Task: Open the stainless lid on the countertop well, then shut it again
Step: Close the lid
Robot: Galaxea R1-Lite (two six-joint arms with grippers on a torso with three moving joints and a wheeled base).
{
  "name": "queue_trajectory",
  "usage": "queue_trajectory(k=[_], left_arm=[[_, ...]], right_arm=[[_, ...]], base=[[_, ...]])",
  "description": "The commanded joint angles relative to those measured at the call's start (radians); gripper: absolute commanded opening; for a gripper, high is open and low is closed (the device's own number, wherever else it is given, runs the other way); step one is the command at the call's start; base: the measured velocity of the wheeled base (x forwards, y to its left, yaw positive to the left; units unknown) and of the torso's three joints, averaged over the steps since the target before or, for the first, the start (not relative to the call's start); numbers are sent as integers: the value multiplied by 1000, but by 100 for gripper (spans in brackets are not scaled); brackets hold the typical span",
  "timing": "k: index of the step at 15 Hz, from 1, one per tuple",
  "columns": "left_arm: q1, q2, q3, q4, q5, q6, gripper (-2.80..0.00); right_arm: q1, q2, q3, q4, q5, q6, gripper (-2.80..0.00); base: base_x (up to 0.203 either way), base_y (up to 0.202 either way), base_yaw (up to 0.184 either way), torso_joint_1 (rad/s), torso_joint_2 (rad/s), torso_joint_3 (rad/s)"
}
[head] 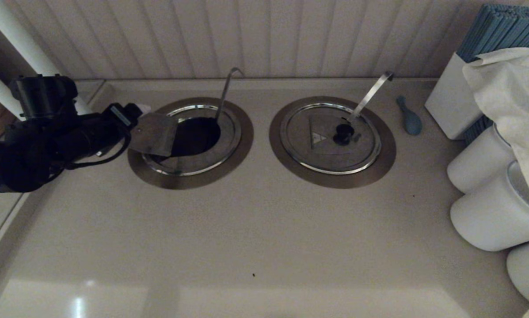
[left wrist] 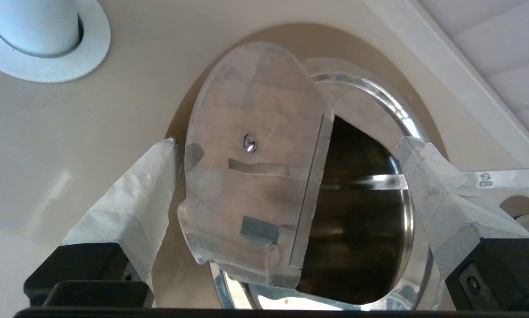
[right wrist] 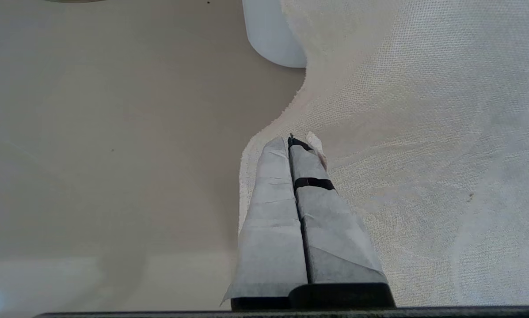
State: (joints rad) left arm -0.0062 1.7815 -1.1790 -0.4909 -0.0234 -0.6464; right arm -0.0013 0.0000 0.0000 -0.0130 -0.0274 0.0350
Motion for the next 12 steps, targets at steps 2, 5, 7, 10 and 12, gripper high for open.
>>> queue_trajectory(k=[2,5,7,10,12], left_arm=[[0,1,-5,-2,-1,-4,0],[0,6,-5,-3,-10,-6,0],[0,-1,-7,-3,-14,-13,0],[0,-7,-22,-2,-24,-16,0],[-4,-7,-25,-2,-24,-16,0]], right_arm=[[0,1,0,-1,0,0,-280],[0,1,0,-1,0,0,-280],[0,0,0,0,0,0,-280],[0,1,0,0,-1,0,-280],[0,1,0,-1,0,0,-280]], base=[[0,0,0,0,0,0],[0,0,0,0,0,0],[0,0,0,0,0,0],[0,0,0,0,0,0],[0,0,0,0,0,0]])
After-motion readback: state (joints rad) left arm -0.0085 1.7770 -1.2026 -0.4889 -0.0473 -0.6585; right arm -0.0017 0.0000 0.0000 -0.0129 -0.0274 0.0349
